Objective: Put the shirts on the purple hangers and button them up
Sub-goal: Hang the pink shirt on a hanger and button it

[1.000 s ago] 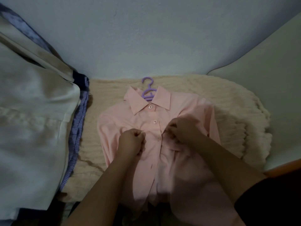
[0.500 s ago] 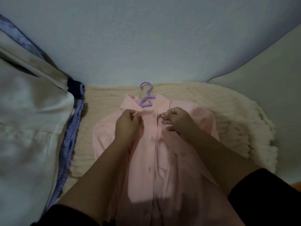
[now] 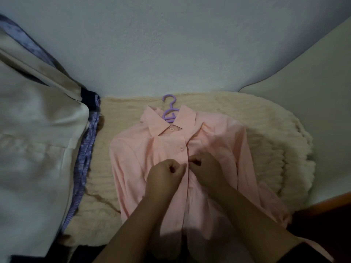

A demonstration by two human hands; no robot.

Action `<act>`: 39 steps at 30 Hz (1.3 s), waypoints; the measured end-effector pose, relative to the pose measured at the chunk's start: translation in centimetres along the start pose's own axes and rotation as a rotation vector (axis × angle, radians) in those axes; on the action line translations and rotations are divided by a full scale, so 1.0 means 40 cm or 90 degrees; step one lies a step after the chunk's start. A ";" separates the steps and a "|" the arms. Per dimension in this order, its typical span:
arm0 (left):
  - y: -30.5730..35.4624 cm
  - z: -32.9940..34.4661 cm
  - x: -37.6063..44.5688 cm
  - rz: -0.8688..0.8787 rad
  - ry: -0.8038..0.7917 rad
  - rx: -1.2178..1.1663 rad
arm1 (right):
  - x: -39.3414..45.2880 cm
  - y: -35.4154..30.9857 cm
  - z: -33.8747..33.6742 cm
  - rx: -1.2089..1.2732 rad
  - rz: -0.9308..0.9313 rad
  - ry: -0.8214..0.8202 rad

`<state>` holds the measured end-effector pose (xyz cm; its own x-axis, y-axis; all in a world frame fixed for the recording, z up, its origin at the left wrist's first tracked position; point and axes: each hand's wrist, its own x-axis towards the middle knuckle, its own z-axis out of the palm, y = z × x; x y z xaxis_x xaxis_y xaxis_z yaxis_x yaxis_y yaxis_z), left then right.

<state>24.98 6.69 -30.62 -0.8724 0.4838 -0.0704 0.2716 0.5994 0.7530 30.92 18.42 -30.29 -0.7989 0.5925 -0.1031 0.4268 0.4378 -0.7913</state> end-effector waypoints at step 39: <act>0.044 -0.094 -0.121 -0.241 -0.079 -0.421 | -0.127 -0.066 -0.025 0.096 0.028 -0.025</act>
<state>28.14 3.01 -26.47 -0.7948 0.4134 -0.4444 -0.3698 0.2507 0.8947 34.28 14.93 -27.08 -0.7977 0.5812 -0.1609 0.3957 0.3030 -0.8670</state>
